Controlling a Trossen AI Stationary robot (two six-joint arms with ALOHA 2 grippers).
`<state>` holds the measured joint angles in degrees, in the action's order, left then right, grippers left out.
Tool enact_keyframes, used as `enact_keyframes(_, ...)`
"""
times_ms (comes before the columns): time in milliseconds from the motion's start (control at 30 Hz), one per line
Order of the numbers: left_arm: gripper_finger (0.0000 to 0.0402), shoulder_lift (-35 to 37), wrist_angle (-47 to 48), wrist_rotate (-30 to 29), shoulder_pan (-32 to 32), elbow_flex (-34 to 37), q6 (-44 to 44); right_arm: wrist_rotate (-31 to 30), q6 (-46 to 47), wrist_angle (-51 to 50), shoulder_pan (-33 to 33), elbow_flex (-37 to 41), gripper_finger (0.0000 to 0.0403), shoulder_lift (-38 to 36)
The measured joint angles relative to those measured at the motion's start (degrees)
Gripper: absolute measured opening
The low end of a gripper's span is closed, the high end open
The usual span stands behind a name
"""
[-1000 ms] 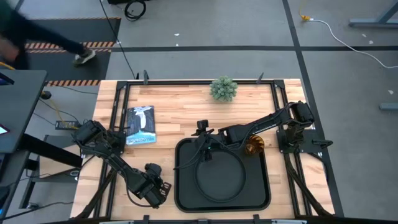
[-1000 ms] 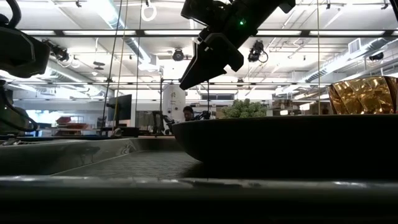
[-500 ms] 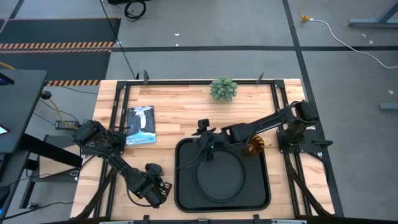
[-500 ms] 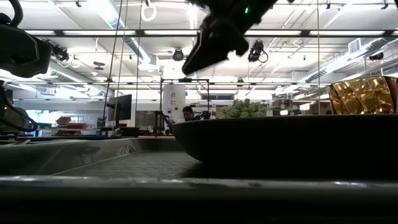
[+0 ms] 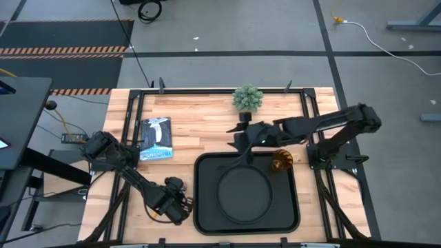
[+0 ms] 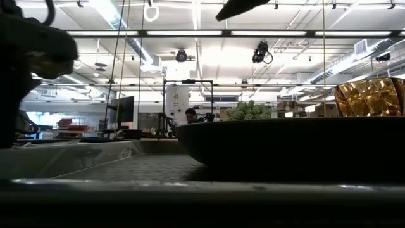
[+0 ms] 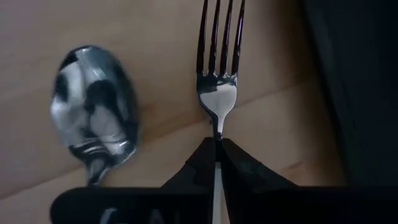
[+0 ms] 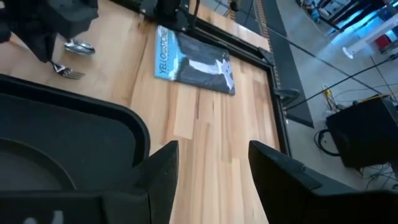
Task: Pick and place plate/cup/fork/spoon on tray
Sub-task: Put the orange fork on the black tray to the left of the black plate
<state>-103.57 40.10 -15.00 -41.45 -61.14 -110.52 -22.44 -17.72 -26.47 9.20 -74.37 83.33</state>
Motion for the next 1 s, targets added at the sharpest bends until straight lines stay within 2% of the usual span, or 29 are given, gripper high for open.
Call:
enact_keyframes(200,0.0017,0.1,-1.5,0.3,0.8,-0.9,0.3,0.1,0.1,-4.0,-0.7,0.0,0.0201,-4.4)
enact_keyframes(467,0.0017,0.2,12.2,1.1,1.2,-11.9,0.4,0.2,0.1,-5.4,-0.8,0.0,0.0201,-8.1)
enact_keyframes(567,0.0017,0.2,16.1,-2.2,1.8,-15.5,0.2,0.1,0.1,-6.1,-0.8,0.0,0.0201,-8.9)
enact_keyframes(733,0.0017,-0.4,13.7,-8.5,5.0,-16.9,2.5,0.1,0.4,-8.0,-0.8,0.0,0.0201,-9.6)
enact_keyframes(1000,0.0017,-6.1,1.1,-8.6,11.0,-16.9,13.0,0.2,0.2,-8.6,-0.8,0.0,0.0201,-9.6)
